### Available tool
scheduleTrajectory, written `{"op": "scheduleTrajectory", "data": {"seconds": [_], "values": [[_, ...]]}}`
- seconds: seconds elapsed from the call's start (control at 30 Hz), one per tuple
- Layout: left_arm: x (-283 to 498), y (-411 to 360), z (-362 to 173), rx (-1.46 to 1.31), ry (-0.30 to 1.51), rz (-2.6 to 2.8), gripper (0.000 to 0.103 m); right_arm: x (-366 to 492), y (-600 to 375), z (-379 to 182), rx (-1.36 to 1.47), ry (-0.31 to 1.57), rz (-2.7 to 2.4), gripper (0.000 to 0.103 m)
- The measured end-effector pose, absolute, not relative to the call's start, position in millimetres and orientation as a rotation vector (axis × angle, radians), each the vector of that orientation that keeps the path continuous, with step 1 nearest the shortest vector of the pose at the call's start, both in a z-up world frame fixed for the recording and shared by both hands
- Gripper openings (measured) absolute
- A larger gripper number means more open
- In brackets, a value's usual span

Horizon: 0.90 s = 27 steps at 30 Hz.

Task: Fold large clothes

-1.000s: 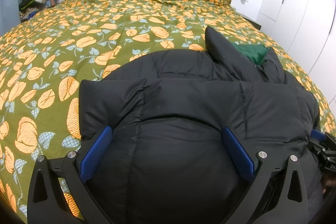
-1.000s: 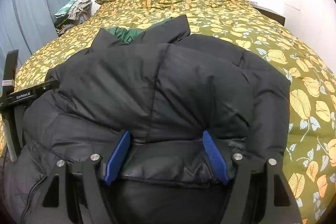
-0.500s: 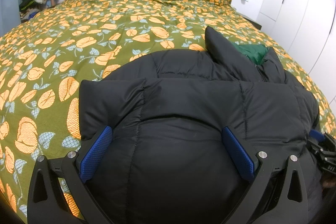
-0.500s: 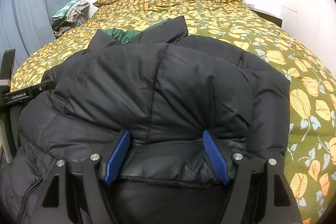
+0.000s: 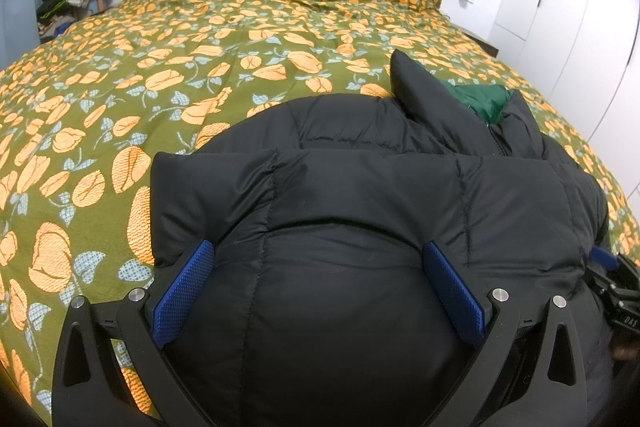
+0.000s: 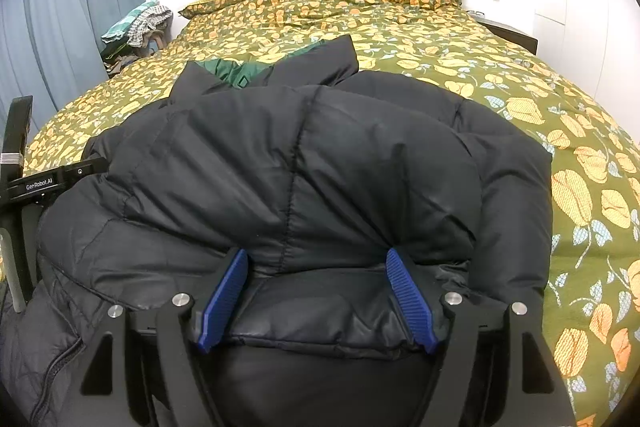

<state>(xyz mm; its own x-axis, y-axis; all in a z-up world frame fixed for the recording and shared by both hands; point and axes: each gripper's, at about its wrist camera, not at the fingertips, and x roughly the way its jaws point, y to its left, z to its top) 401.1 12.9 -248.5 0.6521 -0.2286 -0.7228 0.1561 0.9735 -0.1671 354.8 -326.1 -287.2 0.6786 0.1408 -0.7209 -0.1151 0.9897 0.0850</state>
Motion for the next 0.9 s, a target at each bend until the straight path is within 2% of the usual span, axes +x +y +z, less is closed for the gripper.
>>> {"op": "scheduleTrajectory", "data": {"seconds": [0.73,0.9], "values": [[396.9,15.2,-250.3,-0.119,0.805,-0.192,0.103,354.3,-327.1,-287.9,0.038,0.815,0.150,0.074],[401.9,17.5,-241.6,-0.143,0.907,-0.219,0.103,356.1,-328.0,-286.9,0.039,0.833,0.155,0.074]]}}
